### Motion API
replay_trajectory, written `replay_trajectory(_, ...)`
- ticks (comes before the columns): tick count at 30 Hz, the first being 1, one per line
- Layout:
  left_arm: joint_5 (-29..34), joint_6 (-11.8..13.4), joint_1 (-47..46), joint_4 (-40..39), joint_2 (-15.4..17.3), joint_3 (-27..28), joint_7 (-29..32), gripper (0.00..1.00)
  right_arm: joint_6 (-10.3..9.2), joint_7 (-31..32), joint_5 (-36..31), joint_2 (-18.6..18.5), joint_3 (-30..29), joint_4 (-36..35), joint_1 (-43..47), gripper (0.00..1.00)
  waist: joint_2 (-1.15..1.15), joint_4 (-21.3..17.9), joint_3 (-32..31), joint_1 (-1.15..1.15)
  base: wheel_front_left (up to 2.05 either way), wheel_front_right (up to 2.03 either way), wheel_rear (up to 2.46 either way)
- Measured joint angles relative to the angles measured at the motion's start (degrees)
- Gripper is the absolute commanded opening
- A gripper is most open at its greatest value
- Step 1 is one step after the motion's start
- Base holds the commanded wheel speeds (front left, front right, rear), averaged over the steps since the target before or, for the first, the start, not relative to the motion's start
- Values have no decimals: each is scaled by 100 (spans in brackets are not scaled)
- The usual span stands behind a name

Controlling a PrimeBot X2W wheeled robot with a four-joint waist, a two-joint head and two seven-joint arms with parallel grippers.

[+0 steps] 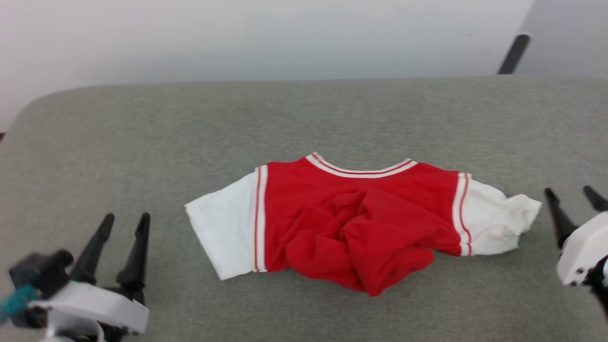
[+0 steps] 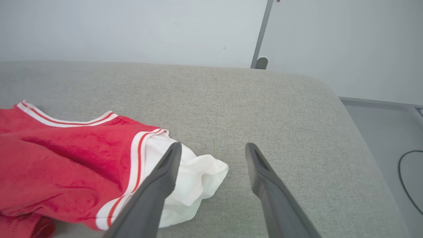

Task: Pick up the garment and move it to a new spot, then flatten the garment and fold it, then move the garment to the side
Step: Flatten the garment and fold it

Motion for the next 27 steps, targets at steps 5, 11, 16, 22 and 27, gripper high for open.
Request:
replay_trajectory(5, -300, 0, -248, -304, 487, -29, 838, 100, 0, -470, -101, 415, -44, -342, 325, 100, 0, -273, 17, 0, 0, 0, 0)
replay_trajectory(11, -875, 20, -777, -335, 1044, -78, 2396, 100, 0, -679, -151, 762, -55, -504, 449, 100, 0, -560, 117, 0, 0, 0, 0)
replay_trajectory(16, -1468, 186, -1369, -204, 1358, -103, 3708, 100, 0, -740, -158, 850, -42, -549, 439, 100, 0, -737, 293, 0, 0, 0, 0)
replay_trajectory(22, -1734, 537, -1848, 40, 1621, -335, 5015, 100, 0, -790, -134, 925, -43, -502, 389, 100, 0, -907, 551, 0, 0, 0, 0)
replay_trajectory(27, -1755, 766, -2094, 153, 1753, -600, 5759, 100, 0, -823, -110, 946, -42, -450, 317, 100, 0, -1009, 744, 0, 0, 0, 0)
